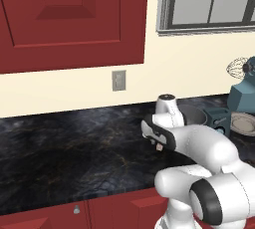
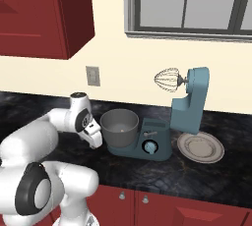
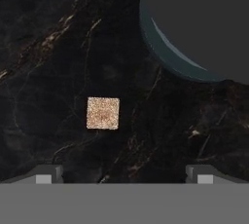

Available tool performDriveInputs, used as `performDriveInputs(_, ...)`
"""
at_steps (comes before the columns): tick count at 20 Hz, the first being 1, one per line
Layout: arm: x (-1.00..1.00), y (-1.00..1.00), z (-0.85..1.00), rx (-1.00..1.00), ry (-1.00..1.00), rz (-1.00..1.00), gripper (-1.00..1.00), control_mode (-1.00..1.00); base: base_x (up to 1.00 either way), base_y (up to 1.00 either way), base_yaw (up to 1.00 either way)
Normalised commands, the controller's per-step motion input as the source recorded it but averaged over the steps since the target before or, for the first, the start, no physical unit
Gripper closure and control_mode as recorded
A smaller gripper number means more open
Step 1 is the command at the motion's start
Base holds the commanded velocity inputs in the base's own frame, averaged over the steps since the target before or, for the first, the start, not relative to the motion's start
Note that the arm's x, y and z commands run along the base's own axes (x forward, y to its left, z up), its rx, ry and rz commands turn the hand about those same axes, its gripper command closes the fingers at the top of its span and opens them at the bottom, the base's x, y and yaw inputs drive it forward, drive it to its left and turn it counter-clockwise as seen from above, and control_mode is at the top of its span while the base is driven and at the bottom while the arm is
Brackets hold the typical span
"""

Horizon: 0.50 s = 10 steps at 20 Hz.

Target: Add butter and sugar cubes to the stand mixer bowl and then turn on the stand mixer to begin making frosting.

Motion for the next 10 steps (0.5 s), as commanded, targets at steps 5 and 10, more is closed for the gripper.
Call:
performDriveInputs(5,0.19,0.0,-0.15,0.0,0.0,0.0,-1.0,-1.0,0.0,0.0,0.0)
performDriveInputs(10,0.17,0.0,-0.16,0.0,0.0,0.0,-1.0,-1.0,0.0,0.0,0.0)
